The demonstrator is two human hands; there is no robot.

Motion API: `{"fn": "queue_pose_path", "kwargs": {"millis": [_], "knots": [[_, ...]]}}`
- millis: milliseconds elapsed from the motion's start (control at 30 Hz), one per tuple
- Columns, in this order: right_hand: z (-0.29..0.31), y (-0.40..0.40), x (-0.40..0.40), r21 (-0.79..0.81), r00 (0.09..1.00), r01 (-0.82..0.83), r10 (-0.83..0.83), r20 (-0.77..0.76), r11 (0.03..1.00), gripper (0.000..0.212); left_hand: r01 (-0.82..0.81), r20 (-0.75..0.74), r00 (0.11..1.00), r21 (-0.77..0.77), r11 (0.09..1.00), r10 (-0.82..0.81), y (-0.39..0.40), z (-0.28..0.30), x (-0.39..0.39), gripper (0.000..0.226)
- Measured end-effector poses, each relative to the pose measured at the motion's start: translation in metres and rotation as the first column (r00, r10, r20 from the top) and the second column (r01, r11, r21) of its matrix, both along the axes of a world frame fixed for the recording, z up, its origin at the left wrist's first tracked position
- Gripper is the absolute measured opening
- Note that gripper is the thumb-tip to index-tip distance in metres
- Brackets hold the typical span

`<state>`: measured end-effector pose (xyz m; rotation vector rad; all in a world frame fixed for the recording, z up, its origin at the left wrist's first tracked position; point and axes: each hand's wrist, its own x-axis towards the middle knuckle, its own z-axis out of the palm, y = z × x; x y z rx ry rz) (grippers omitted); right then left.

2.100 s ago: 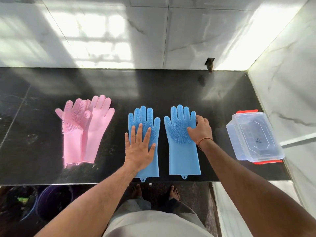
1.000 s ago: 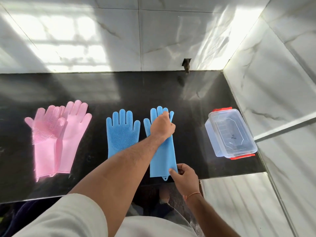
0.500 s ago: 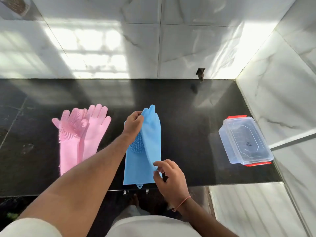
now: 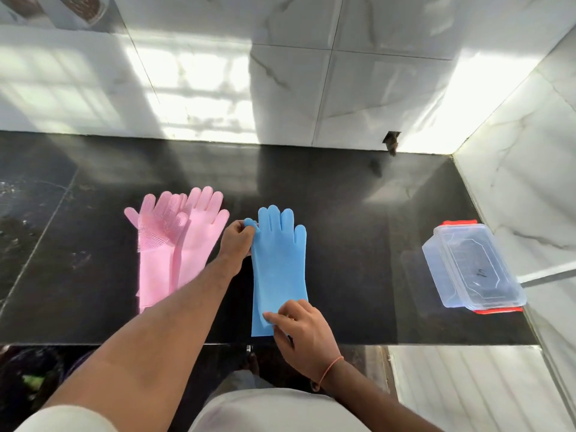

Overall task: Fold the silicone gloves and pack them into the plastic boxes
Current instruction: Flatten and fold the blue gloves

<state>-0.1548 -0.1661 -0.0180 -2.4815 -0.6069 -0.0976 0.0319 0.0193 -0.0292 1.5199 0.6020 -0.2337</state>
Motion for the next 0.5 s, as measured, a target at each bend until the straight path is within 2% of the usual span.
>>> {"fn": "queue_pose_path", "kwargs": {"millis": [167, 367, 500], "knots": [[-0.003, 0.007, -0.002, -0.095, 0.999, -0.036, 0.037, 0.008, 0.995, 0.028, 0.051, 0.044, 0.998, 0.063, 0.997, -0.054, 0.005, -0.004, -0.002, 0.031], [-0.002, 0.012, -0.001, -0.176, 0.997, -0.080, 0.083, 0.009, 0.981, 0.030, 0.019, 0.138, 0.988, 0.360, 0.933, -0.073, 0.008, -0.006, -0.003, 0.034], [-0.004, 0.017, -0.001, -0.238, 0.995, -0.090, 0.095, 0.007, 0.967, 0.031, 0.056, 0.114, 0.988, 0.374, 0.926, -0.106, 0.009, -0.004, 0.000, 0.036]]}}
